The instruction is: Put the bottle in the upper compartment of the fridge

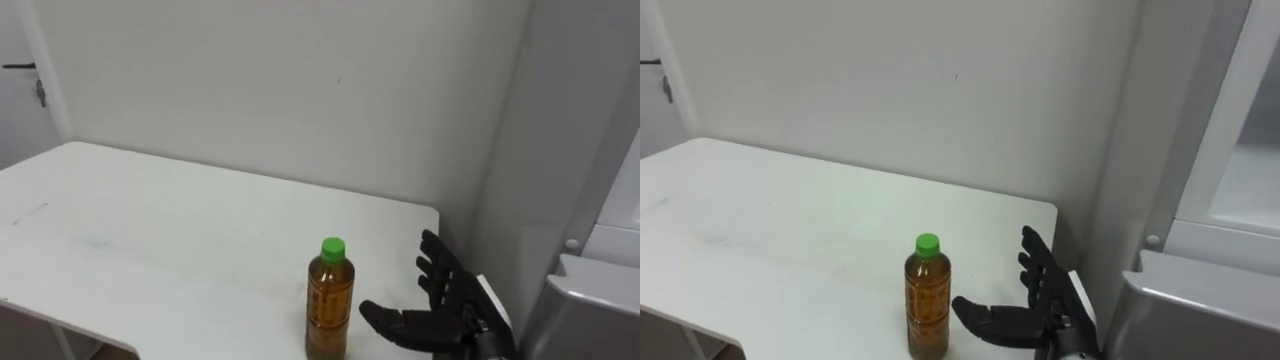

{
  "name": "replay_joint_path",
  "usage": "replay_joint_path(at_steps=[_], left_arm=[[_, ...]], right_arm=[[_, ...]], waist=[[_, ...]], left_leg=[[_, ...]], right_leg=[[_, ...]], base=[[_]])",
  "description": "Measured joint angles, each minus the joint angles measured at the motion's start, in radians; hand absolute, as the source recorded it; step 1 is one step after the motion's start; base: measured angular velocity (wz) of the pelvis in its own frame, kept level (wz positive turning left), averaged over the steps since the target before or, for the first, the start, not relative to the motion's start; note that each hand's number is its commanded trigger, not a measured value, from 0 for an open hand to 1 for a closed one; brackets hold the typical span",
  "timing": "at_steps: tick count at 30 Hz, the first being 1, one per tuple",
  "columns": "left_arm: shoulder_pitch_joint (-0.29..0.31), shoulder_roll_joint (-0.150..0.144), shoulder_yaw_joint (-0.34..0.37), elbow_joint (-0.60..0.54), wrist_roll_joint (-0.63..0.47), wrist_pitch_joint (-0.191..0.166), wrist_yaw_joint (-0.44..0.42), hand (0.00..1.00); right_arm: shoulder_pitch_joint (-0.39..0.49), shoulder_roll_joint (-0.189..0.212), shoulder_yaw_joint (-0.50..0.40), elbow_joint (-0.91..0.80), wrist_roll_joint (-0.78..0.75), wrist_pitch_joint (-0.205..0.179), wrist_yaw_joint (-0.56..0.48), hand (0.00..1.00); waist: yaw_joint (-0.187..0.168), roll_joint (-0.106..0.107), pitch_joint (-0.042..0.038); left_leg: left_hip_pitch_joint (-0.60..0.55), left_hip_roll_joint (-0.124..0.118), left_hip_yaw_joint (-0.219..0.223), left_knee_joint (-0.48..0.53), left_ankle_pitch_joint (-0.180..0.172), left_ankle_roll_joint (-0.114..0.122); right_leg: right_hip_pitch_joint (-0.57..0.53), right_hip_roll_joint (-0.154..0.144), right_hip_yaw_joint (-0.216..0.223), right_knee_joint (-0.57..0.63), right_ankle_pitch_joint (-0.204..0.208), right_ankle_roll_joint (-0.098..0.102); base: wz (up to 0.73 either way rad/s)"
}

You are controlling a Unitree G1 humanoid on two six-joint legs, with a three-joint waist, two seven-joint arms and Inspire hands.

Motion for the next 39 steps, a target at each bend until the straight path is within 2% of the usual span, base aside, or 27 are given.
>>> replay_joint_path(at_steps=[7, 14, 17, 25, 32, 39], left_arm=[[0.002, 0.0, -0.003, 0.001, 0.0, 0.007, -0.008, 0.0], [0.002, -0.001, -0.011, 0.002, 0.001, 0.019, -0.028, 0.0], [0.001, 0.0, -0.013, 0.001, 0.001, 0.018, -0.028, 0.0], [0.002, 0.004, -0.034, -0.012, 0.013, 0.018, -0.031, 0.0], [-0.001, 0.018, -0.038, -0.033, 0.013, 0.015, -0.033, 0.0], [-0.002, 0.028, -0.04, -0.036, 0.023, 0.008, -0.049, 0.0]], right_arm=[[-0.001, 0.003, 0.016, 0.016, -0.01, -0.01, -0.05, 0.0], [-0.002, 0.003, 0.03, 0.048, -0.048, -0.01, -0.05, 0.0], [-0.002, 0.002, 0.036, 0.051, -0.047, -0.01, -0.047, 0.0], [-0.002, 0.002, 0.054, 0.051, -0.045, -0.01, -0.008, 0.0], [-0.002, -0.003, 0.102, 0.048, -0.039, -0.01, 0.051, 0.0], [-0.002, -0.004, 0.107, 0.02, 0.0, -0.011, 0.1, 0.0]], waist=[[0.003, 0.003, 0.0009], [0.007, 0.012, 0.0024], [0.004, 0.01, 0.0011], [0.009, -0.007, -0.0087], [0.018, -0.01, -0.004], [0.022, -0.011, -0.0034]], left_leg=[[-0.015, -0.001, -0.027, 0.0, 0.0, 0.0], [-0.026, -0.003, -0.047, 0.0, 0.002, 0.002], [-0.026, -0.015, -0.077, 0.0, 0.003, 0.004], [-0.024, -0.016, -0.083, 0.003, 0.004, 0.004], [-0.017, -0.015, -0.079, 0.003, 0.004, 0.005], [-0.025, -0.015, -0.073, 0.002, 0.004, 0.006]], right_leg=[[-0.002, -0.001, -0.023, -0.002, 0.0, 0.001], [-0.002, -0.001, -0.025, -0.001, 0.0, 0.001], [0.0, -0.002, -0.03, -0.001, 0.0, 0.001], [0.002, -0.005, -0.036, 0.001, 0.0, 0.002], [0.008, -0.007, -0.034, 0.004, -0.001, 0.003], [0.005, -0.01, -0.031, 0.004, -0.004, 0.007]], base=[[0.08], [0.02], [0.07], [0.01], [0.0], [0.01]])
